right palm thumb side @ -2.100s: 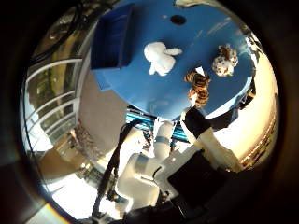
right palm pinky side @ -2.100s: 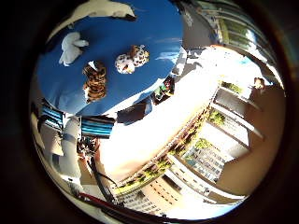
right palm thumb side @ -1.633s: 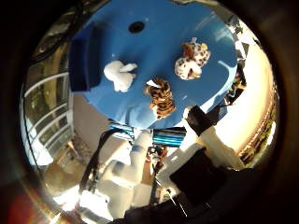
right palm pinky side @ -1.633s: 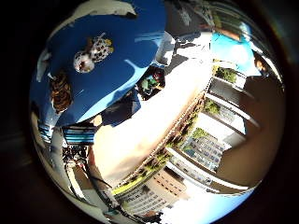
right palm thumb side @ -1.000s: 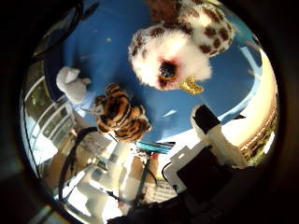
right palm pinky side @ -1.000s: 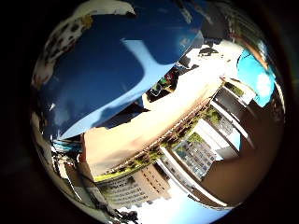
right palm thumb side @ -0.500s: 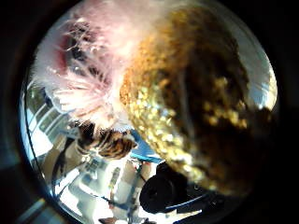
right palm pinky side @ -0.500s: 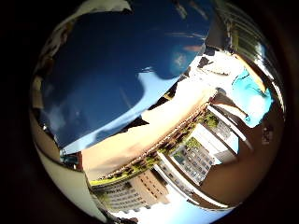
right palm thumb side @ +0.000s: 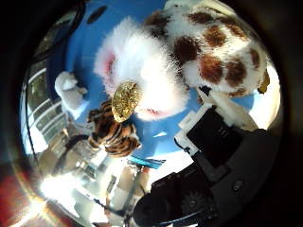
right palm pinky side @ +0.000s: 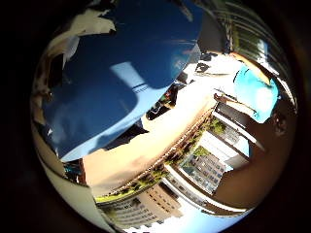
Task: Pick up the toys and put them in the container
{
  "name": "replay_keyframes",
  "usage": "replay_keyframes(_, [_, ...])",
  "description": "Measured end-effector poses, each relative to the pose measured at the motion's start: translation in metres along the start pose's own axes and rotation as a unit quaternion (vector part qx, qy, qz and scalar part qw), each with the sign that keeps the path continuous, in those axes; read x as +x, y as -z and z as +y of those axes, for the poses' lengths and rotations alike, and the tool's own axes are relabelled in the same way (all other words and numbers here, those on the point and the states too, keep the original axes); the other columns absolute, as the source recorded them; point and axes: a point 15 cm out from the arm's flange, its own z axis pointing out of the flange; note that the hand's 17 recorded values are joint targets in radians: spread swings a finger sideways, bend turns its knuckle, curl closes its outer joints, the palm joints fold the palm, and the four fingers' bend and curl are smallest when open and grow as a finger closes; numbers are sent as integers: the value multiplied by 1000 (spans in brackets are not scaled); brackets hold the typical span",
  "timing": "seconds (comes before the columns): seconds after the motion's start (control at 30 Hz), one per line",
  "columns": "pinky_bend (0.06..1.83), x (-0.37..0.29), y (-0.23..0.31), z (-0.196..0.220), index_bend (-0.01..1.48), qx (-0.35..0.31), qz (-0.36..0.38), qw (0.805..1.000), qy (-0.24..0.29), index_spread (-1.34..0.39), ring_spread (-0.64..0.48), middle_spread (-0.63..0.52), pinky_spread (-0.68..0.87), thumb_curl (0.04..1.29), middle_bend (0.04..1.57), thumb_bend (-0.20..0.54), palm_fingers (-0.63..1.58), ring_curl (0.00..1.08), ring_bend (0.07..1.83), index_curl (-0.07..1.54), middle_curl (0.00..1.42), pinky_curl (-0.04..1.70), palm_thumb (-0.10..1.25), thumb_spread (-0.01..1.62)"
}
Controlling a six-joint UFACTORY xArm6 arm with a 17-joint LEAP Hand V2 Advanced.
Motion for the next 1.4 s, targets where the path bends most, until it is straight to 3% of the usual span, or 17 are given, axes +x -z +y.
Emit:
replay_keyframes(0.37, [1308,-38,85,43,903,-3,14,999,47,-925,-142,-439,-18,821,1206,-13,142,952,1688,1071,1263,456,1075,1087])
replay_keyframes(0.67, [1491,-123,157,56,920,11,3,993,117,-900,-144,-419,-58,870,1334,-11,32,958,1814,1255,1314,699,1053,1083])
replay_keyframes(1.03, [1433,-267,271,-8,950,172,1,966,195,-849,-146,-388,-90,914,1413,-10,-10,971,1830,1377,1315,969,1055,1087])
replay_keyframes(1.4, [1336,-363,301,-82,939,269,-23,942,201,-792,-147,-360,-114,945,1425,-15,3,978,1828,1445,1303,1210,1035,1081])
